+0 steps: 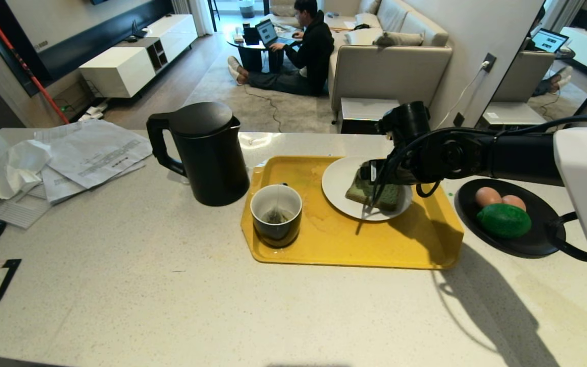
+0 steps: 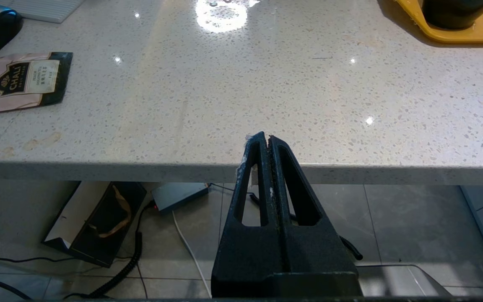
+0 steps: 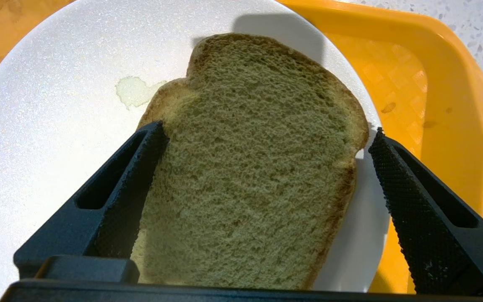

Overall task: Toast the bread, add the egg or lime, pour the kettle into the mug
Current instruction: Pick up the bread slice

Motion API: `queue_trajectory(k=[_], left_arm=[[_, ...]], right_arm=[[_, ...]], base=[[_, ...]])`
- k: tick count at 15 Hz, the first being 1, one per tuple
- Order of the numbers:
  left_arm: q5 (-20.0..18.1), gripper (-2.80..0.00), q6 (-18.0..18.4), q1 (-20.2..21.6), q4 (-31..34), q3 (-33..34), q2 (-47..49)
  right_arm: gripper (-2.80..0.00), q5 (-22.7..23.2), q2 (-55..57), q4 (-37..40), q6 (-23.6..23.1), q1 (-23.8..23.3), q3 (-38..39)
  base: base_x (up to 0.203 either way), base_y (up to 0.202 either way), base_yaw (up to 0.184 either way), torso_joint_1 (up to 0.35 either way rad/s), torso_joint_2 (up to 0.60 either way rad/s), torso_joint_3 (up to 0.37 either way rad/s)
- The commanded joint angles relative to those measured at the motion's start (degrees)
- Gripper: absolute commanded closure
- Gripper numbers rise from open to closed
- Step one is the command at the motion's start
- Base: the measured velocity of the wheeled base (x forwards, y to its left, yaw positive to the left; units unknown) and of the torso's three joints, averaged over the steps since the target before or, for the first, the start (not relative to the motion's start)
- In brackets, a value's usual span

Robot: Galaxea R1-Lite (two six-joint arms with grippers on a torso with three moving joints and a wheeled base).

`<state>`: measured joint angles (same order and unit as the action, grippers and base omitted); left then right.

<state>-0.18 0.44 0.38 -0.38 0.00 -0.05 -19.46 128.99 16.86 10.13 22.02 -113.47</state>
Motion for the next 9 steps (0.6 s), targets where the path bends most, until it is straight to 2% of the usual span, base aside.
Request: queue_trajectory(k=[1, 9], left_arm=[[0.01, 0.0, 0.0, -0.03, 0.03, 0.0, -0.04], [0.01, 0.0, 0.0, -0.03, -0.04, 0.0, -0.04]], right_arm=[[-2.8, -0.11, 0.69, -1.57, -0.17, 0.03, -0.08], [-2.8, -0.14, 1.8, -2.71, -0.55, -0.31, 0.0]], base=[[0.0, 0.0, 0.0, 0.0, 0.0, 0.0], [0.0, 0.0, 0.0, 0.0, 0.0, 0.0]])
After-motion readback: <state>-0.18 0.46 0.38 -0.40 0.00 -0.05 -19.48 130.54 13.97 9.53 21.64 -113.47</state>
